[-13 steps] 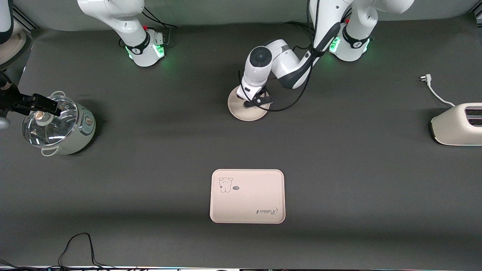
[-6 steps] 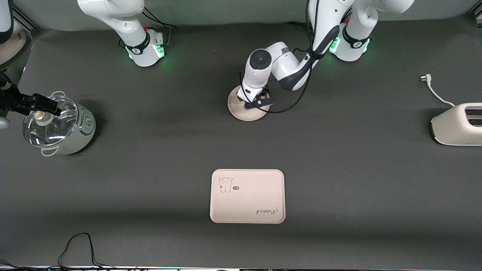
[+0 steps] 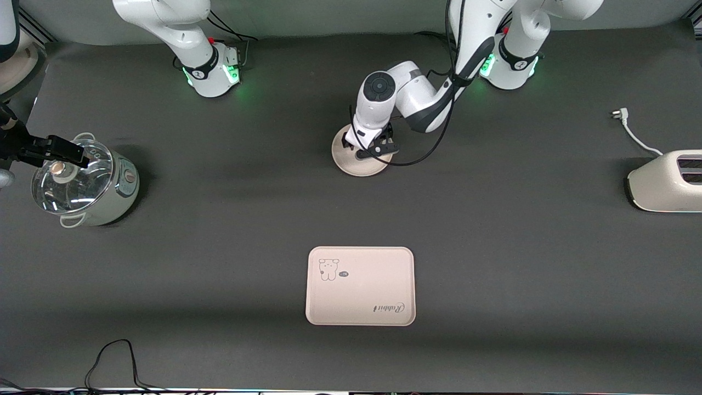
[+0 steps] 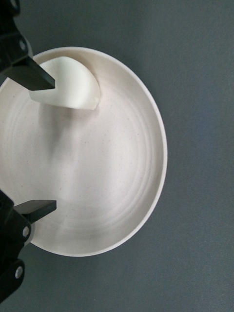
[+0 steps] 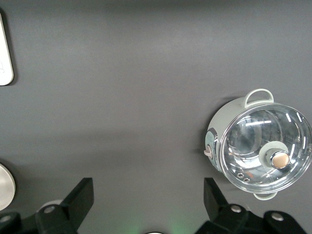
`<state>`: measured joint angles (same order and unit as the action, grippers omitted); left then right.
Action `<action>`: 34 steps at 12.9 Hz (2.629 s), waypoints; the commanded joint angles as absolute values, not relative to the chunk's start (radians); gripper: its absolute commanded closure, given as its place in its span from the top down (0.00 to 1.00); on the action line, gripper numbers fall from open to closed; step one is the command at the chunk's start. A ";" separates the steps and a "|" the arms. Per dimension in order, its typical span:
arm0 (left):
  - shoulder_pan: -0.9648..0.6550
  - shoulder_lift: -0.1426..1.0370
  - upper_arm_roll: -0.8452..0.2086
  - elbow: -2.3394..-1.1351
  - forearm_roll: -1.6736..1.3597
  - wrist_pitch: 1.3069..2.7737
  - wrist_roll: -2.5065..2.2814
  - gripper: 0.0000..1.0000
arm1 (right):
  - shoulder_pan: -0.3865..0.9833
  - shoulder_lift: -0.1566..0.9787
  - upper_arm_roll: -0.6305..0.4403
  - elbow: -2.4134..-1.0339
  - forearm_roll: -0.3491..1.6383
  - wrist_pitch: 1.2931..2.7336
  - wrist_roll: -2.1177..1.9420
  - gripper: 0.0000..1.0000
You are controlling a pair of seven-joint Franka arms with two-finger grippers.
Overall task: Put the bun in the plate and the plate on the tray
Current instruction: 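Lower the bun onto the plate and open the left gripper, then withdraw the left gripper while the right gripper reaches toward the plate, then lower the right gripper to the plate rim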
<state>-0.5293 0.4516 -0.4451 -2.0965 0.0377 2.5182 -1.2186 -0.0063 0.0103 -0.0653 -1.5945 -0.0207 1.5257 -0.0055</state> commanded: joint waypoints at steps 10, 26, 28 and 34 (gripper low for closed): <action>-0.136 0.330 -0.390 -1.632 0.048 1.889 -0.837 1.00 | 0.282 -0.202 -0.061 -1.858 0.040 1.621 0.214 1.00; 0.400 0.226 -0.380 -1.448 0.081 1.557 -0.163 1.00 | 0.945 -0.080 -0.078 -2.125 0.186 2.081 0.683 1.00; 0.394 0.190 -0.358 -1.485 0.077 1.549 -0.143 1.00 | 0.946 -0.040 -0.078 -2.228 0.186 2.250 0.686 1.00; 0.112 0.011 -0.032 -1.696 -0.006 1.618 -0.051 1.00 | 0.957 0.199 -0.077 -2.313 0.186 2.621 0.726 1.00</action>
